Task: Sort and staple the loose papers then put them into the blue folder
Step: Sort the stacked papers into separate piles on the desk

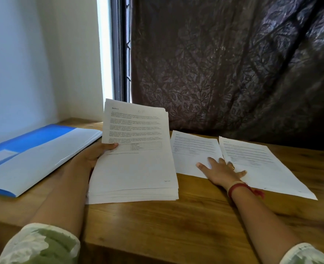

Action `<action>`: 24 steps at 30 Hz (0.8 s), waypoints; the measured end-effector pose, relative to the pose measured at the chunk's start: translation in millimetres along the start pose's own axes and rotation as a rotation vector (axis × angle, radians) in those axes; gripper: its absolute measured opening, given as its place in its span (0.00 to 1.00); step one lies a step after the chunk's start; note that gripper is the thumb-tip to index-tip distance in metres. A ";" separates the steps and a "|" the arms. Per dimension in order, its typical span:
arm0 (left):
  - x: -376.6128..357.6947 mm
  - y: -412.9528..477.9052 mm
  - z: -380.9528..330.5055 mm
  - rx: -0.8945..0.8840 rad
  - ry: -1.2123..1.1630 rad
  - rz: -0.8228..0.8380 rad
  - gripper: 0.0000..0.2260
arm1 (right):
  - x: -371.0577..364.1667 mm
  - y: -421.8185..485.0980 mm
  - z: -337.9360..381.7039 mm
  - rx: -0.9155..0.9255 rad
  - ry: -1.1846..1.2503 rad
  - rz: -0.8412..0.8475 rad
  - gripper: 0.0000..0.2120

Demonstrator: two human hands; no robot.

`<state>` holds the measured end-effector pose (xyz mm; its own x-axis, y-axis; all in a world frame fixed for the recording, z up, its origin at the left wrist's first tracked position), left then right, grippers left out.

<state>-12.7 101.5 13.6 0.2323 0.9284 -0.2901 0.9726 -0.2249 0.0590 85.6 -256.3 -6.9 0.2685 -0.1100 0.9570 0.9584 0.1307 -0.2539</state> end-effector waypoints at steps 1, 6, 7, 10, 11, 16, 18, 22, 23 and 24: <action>1.7 2.5 1.2 0.003 -0.012 -0.022 0.28 | 0.3 -0.5 -1.3 0.006 -0.003 0.010 0.36; -3.8 10.7 11.4 0.062 0.006 -0.010 0.35 | 1.6 0.8 -13.3 0.032 0.009 0.053 0.36; -4.6 12.2 12.5 0.073 0.020 0.001 0.39 | 1.0 1.4 -15.0 0.036 0.007 0.063 0.36; -5.2 17.4 16.0 0.086 0.017 0.034 0.46 | 4.0 -0.5 -15.0 0.047 -0.013 0.032 0.36; -5.6 18.3 17.1 0.092 0.009 0.037 0.46 | 11.2 -2.8 -11.5 0.062 -0.026 -0.042 0.35; -11.7 20.3 19.7 0.097 0.014 0.046 0.43 | 44.6 -25.8 26.6 0.395 0.756 -0.297 0.31; -13.3 21.1 20.0 0.090 0.008 0.037 0.43 | 27.4 -29.5 52.3 0.434 1.050 -0.062 0.26; -16.4 23.5 19.2 0.057 0.001 0.022 0.45 | -0.1 -34.0 75.3 0.426 1.243 0.085 0.16; -16.4 24.1 19.0 0.050 0.002 0.015 0.46 | -0.7 -33.0 72.7 0.406 1.260 0.038 0.15; -17.0 24.9 18.8 0.043 0.012 0.011 0.45 | -1.6 -30.8 68.3 0.379 1.286 0.000 0.14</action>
<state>7.4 74.6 2.1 0.2430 0.9293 -0.2781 0.9687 -0.2472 0.0204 49.0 -192.9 9.0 0.3690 -0.9248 0.0932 0.9288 0.3706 0.0004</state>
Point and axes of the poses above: each hand's wrist, its own y-axis towards the middle knuckle, its own x-axis out of the back of the hand, z = x × y, the point moved 9 cm from there along y, towards the middle knuckle, and after that the axes turned 14 degrees about z, right-handed, at the moved point
